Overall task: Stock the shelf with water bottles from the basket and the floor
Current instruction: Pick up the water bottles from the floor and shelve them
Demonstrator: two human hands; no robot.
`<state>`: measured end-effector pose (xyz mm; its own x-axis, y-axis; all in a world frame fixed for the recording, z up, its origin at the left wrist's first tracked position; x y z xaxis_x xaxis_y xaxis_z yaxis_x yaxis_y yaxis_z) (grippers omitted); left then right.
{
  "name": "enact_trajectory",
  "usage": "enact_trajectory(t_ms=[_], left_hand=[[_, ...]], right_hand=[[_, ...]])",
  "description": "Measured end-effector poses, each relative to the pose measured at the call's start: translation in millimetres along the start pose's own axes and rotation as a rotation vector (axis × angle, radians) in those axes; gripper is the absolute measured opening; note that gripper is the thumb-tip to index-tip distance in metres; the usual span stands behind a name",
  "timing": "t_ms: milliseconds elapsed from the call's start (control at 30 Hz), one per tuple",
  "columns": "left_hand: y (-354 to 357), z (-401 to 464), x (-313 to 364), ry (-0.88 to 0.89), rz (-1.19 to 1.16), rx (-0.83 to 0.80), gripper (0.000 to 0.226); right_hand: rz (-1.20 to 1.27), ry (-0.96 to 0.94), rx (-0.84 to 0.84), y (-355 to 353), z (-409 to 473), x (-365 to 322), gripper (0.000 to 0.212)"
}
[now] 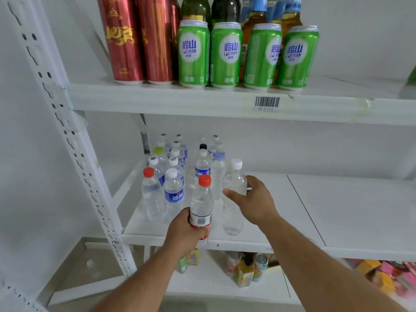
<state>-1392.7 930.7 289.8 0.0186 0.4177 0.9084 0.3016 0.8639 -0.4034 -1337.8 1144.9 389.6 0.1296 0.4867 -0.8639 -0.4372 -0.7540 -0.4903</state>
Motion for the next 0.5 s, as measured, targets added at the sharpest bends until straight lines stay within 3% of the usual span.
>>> enact_trajectory(t_ms=[133,500], left_hand=[[4.7,28.5,0.3,-0.021,-0.009,0.004,0.047],[31.7,104.6,-20.2,-0.072,-0.028,0.062,0.042]], right_hand=[[-0.024,0.007,-0.003,8.6,24.2,13.6,0.044],[0.025,0.076,-0.105,53.3,99.6,57.1,0.049]])
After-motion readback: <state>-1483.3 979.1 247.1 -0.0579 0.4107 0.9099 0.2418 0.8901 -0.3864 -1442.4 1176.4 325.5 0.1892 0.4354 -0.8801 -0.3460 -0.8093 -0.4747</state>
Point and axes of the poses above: each hand's wrist, its own z-axis towards the middle knuckle, its own y-axis out of the palm, x = y × z, the point moved 7 cm from there along z, towards the middle knuckle, and after that the axes turned 3 degrees about -x, right-handed, at the moved point
